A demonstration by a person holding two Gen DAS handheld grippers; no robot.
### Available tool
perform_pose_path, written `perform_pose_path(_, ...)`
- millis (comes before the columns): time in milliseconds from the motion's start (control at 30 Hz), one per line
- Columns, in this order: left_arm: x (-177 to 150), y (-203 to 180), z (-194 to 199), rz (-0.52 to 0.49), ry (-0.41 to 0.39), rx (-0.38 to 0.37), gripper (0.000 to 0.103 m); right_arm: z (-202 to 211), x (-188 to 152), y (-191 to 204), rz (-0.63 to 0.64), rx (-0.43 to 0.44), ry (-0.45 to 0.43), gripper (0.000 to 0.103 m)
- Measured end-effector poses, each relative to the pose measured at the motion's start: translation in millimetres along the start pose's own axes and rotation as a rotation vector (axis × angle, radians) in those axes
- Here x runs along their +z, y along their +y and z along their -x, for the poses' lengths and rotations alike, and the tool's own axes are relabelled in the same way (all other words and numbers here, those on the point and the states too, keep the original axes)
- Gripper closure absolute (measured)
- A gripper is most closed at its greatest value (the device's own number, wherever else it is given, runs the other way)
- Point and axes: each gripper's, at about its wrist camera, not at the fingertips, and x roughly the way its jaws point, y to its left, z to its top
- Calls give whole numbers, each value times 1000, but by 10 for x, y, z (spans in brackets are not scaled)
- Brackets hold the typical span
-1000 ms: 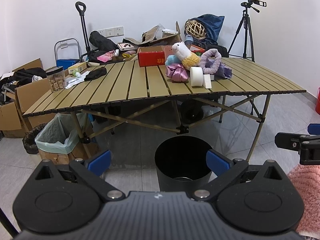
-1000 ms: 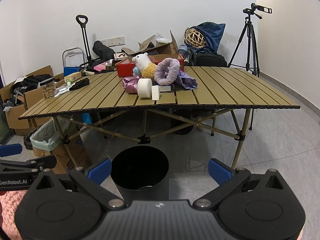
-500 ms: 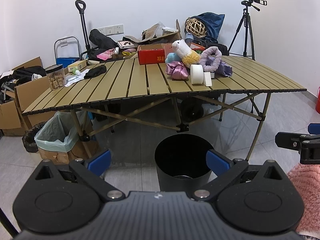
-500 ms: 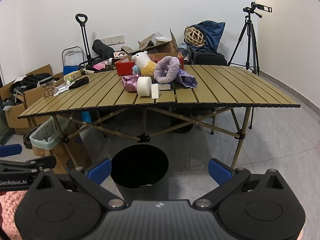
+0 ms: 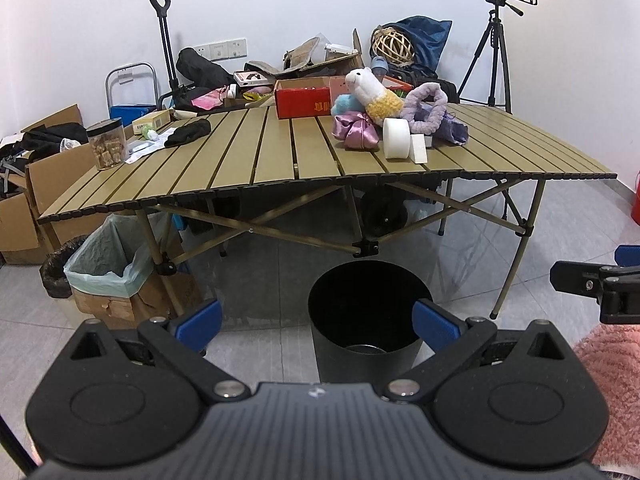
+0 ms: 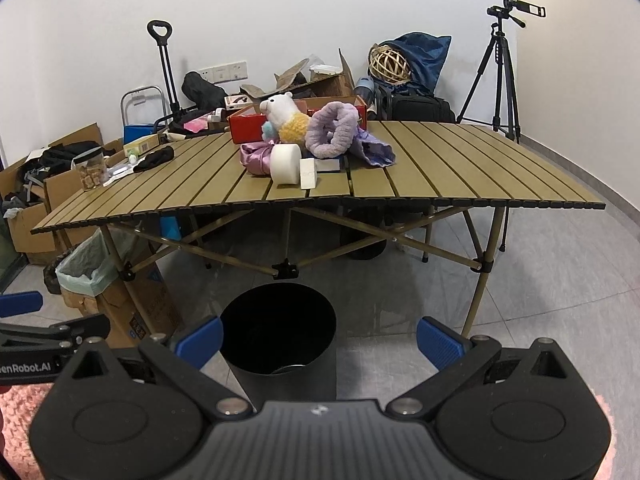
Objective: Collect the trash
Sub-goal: 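Move right tool to the white tape roll and close on it while left tool approaches the pink scrunchie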
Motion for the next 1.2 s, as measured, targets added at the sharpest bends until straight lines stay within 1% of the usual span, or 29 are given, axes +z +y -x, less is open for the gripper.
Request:
perform_pose_path(533, 141, 48, -204, 3, 10, 3, 0, -210, 186, 75, 22, 6, -4, 0)
perform_pose_path(800, 241, 54, -331, 7, 2, 6, 0, -340, 292, 76, 22, 5, -13, 0)
perform_pose_path(1200, 549, 70, -635, 24, -41, 14, 0, -686, 554, -9, 7, -1, -60, 0)
